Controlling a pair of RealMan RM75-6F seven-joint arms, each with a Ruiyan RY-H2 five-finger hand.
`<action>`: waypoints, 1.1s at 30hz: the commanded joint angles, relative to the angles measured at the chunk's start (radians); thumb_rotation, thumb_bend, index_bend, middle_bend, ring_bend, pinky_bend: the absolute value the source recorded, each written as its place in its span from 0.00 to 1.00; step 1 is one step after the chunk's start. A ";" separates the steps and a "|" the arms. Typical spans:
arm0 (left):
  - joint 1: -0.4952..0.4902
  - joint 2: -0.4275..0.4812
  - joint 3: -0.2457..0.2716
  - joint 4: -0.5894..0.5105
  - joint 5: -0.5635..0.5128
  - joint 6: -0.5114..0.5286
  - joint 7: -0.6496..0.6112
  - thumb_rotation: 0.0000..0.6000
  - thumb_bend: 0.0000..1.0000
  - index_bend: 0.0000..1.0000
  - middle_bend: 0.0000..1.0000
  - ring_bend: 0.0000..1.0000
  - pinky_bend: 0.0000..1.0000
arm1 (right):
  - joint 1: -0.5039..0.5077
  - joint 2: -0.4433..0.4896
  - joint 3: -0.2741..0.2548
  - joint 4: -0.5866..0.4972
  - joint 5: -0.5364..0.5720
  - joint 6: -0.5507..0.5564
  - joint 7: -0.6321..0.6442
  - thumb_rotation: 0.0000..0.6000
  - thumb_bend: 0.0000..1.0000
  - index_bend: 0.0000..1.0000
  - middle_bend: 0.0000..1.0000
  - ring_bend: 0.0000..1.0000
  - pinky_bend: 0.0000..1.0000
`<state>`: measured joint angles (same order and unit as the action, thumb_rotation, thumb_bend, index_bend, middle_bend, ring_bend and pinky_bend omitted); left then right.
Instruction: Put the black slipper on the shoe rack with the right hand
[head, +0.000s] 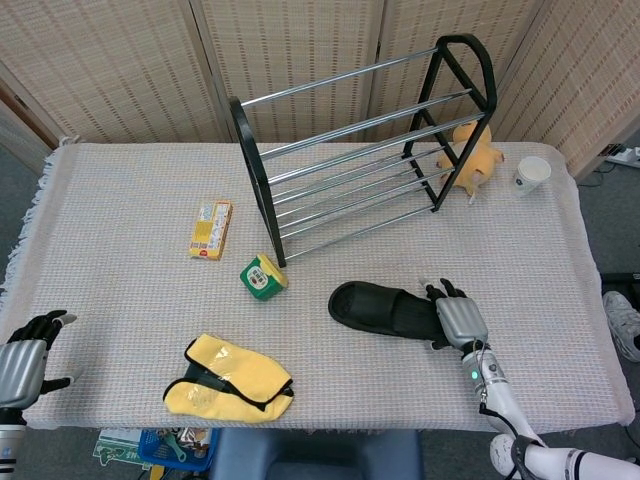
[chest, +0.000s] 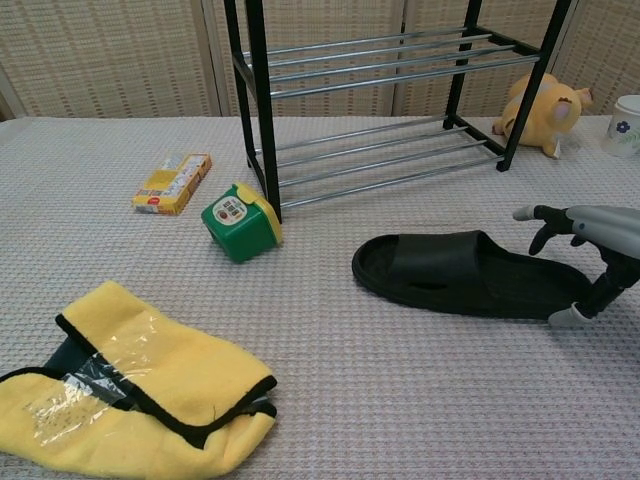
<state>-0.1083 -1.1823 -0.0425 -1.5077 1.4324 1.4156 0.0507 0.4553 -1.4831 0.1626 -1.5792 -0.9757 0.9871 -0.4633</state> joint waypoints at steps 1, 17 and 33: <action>-0.001 0.001 0.000 -0.001 0.000 -0.001 0.001 1.00 0.17 0.26 0.21 0.20 0.31 | 0.016 -0.008 0.004 0.011 0.020 -0.011 -0.004 1.00 0.10 0.05 0.21 0.08 0.19; 0.002 0.006 0.001 0.000 -0.011 -0.006 0.003 1.00 0.17 0.26 0.21 0.20 0.31 | 0.085 -0.062 -0.012 0.070 0.089 -0.044 -0.019 1.00 0.15 0.09 0.19 0.08 0.20; 0.006 0.012 -0.002 -0.002 -0.015 0.001 0.003 1.00 0.17 0.28 0.21 0.20 0.31 | 0.077 -0.093 -0.009 0.119 -0.053 0.045 0.116 1.00 0.38 0.42 0.43 0.27 0.44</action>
<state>-0.1017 -1.1703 -0.0444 -1.5096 1.4176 1.4159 0.0535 0.5434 -1.5799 0.1517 -1.4575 -0.9911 1.0074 -0.3839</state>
